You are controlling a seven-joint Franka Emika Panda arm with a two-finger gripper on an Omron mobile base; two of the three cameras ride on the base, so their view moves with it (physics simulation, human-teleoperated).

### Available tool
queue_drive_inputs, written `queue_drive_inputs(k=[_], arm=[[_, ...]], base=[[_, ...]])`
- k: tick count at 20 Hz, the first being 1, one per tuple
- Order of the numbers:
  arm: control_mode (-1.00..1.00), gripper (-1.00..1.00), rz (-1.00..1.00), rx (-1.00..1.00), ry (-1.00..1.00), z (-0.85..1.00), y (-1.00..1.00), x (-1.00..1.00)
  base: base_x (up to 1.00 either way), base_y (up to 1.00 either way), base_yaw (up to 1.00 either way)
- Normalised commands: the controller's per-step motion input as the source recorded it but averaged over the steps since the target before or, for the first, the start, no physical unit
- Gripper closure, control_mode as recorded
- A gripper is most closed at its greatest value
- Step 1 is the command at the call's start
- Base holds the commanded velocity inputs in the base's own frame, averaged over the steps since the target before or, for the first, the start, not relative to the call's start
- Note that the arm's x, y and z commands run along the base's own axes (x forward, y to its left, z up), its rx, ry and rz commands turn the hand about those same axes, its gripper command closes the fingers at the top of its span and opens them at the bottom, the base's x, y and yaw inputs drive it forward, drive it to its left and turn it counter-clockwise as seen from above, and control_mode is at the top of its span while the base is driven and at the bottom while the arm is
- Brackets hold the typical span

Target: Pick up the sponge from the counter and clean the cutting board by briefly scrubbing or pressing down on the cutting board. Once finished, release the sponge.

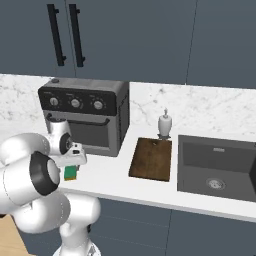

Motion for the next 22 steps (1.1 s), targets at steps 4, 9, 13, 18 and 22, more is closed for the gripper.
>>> queue_drive_inputs(k=[4, 9, 13, 18, 22], arm=[[-1.0, -1.0, 0.02, 0.0, 0.0, -0.18, -0.03, 0.0], [-1.0, -1.0, 0.02, 0.0, 0.0, -0.2, 0.0, 0.0], [-1.0, -1.0, 0.0, 0.01, 0.0, -0.22, -0.06, 0.03], [-1.0, 1.0, 0.0, 0.0, 0.0, -0.31, -0.03, 0.05], [-1.0, 1.0, 0.01, 0.02, 0.0, -0.1, 0.08, -0.04]], base=[[0.0, 0.0, 0.0], [0.0, 0.0, 0.0], [0.0, 0.0, 0.0], [0.0, 0.0, 0.0], [0.0, 0.0, 0.0]])
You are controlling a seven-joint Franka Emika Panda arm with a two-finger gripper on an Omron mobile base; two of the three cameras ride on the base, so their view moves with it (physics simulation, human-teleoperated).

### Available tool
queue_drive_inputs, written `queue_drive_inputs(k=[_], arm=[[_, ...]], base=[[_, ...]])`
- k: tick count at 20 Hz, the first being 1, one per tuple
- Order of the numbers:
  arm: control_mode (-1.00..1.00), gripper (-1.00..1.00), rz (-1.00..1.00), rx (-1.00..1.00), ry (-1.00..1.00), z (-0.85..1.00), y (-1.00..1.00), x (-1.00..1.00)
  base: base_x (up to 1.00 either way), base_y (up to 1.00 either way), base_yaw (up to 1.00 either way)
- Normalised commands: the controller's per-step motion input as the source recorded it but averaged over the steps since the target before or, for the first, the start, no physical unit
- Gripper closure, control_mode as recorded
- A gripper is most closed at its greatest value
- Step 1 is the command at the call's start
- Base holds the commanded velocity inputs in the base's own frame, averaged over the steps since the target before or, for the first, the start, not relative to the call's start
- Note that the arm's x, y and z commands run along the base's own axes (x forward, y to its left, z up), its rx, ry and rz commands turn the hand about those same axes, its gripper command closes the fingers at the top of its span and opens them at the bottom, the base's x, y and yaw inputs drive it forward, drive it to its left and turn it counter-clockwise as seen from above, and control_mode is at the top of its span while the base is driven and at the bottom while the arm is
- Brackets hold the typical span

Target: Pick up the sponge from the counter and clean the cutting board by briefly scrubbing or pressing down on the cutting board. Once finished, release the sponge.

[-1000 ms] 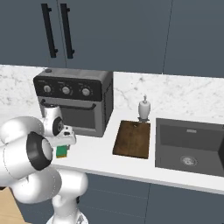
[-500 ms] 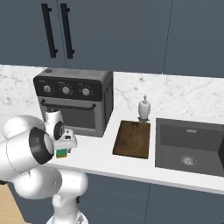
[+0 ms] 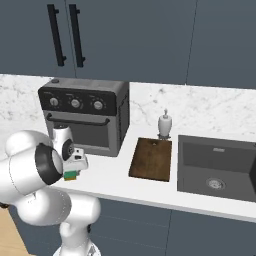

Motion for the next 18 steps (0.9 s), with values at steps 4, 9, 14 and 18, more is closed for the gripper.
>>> queue_drive_inputs(k=[4, 9, 14, 18], arm=[[-1.0, 1.0, 0.0, 0.01, 0.0, 0.04, -0.35, -0.06], [-1.0, 1.0, 0.05, 0.09, -0.01, 0.74, -0.86, -0.38], [-1.0, 1.0, 0.16, 0.16, 0.0, 0.66, -1.0, -0.32], [-1.0, 1.0, 0.15, 0.17, 0.0, 0.22, -1.0, -0.07]], base=[[0.0, 0.0, 0.0], [0.0, 0.0, 0.0], [0.0, 0.0, 0.0], [0.0, 0.0, 0.0]])
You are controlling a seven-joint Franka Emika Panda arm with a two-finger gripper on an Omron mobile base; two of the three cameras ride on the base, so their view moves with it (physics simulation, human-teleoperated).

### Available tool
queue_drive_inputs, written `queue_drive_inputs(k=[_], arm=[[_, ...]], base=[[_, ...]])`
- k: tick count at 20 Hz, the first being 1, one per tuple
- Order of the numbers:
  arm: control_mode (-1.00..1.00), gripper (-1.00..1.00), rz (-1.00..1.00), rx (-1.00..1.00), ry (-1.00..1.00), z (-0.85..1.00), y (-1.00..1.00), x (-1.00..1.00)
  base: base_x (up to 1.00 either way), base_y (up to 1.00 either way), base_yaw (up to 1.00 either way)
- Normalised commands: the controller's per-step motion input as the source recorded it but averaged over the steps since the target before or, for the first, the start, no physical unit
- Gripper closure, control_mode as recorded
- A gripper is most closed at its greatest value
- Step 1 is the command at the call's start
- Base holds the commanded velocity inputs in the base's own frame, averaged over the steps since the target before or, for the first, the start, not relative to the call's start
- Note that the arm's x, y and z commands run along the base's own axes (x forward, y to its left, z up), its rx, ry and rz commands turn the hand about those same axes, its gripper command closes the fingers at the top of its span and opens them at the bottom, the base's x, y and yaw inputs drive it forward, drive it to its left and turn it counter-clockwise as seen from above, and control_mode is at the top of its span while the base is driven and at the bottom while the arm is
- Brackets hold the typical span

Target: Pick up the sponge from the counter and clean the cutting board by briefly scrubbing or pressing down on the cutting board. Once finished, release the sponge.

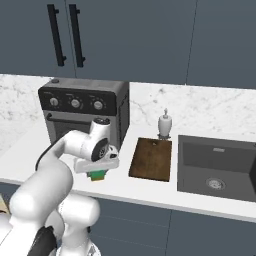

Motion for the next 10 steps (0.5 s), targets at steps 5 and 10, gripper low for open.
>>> queue_drive_inputs(k=[5, 10], arm=[[-1.0, 1.0, 0.18, 0.31, 0.05, 0.03, -0.97, 0.39], [-1.0, 1.0, 0.04, 0.22, -0.01, 0.2, -0.67, 0.18]], base=[[0.0, 0.0, 0.0], [0.0, 0.0, 0.0]])
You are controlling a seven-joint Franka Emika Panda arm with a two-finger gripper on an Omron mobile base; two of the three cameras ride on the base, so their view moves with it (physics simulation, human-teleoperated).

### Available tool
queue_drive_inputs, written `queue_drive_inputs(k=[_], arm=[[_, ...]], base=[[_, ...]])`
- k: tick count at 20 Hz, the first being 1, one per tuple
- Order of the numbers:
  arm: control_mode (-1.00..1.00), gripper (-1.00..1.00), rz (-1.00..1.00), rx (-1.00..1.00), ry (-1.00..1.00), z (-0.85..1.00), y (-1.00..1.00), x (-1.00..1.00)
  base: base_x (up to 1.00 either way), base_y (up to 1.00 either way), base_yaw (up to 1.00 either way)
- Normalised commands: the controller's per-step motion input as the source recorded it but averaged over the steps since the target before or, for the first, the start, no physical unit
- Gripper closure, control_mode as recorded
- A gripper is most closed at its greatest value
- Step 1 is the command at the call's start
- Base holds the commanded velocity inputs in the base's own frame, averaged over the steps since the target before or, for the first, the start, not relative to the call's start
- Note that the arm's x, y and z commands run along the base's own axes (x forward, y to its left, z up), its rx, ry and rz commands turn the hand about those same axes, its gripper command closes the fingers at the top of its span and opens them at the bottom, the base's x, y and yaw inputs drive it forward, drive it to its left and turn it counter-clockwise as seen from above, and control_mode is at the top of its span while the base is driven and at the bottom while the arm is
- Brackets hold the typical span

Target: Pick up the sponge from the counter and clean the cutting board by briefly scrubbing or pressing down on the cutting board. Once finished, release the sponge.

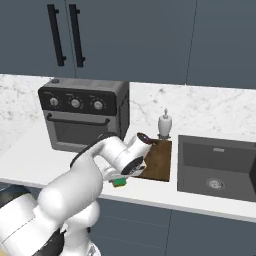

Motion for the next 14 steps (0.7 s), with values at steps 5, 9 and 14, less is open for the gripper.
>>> queue_drive_inputs(k=[5, 9, 14], arm=[[-1.0, 1.0, -0.04, 0.03, -0.02, 0.57, -0.41, 0.19], [-1.0, 1.0, -0.05, 0.04, 0.01, -0.09, -0.09, 0.62], [-1.0, 1.0, -0.11, 0.0, 0.0, -0.19, 0.0, 0.34]], base=[[0.0, 0.0, 0.0], [0.0, 0.0, 0.0], [0.0, 0.0, 0.0]])
